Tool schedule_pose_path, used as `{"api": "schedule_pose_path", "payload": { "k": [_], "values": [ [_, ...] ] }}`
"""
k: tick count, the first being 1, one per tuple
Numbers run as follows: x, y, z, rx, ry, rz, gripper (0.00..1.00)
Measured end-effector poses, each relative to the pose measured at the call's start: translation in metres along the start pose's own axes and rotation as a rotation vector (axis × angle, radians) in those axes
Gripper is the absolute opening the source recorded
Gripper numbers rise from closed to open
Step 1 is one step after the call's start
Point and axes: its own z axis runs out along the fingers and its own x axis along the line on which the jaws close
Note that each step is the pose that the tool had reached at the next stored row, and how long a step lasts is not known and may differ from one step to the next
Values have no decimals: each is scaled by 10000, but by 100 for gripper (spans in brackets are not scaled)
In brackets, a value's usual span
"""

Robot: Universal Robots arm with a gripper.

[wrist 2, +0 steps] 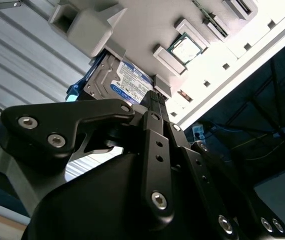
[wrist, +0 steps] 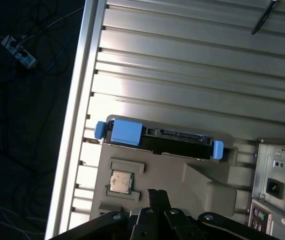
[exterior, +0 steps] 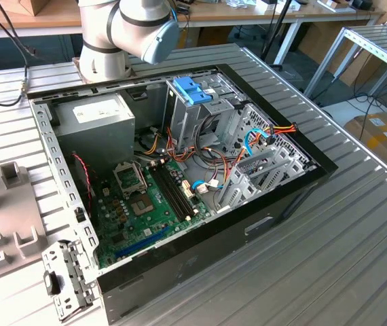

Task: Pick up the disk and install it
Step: 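Pick up the disk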

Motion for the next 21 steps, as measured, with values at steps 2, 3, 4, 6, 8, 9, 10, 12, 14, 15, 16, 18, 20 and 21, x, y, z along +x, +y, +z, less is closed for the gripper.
{"api": "schedule_pose_path", "payload": {
  "k": [2,3,4,6,8,9,10,12,14,15,16,18,20,21],
  "values": [
    [0,0,0,-1,3,-72,11],
    [0,0,0,-3,6,-128,11],
    [0,0,1,-4,8,-193,11],
    [0,0,1,-5,12,-267,11],
    [0,0,1,-7,15,-337,11],
    [0,0,2,-8,17,-393,11],
    [0,0,2,-9,20,-466,11],
    [0,0,2,-11,24,-555,11],
    [0,0,3,-12,27,-625,11],
    [0,0,3,-13,28,-660,11],
    [0,0,3,-14,31,-712,11],
    [0,0,4,-15,34,-779,11],
    [0,0,4,-17,38,-857,11],
    [0,0,4,-18,39,-893,11]
  ]
}}
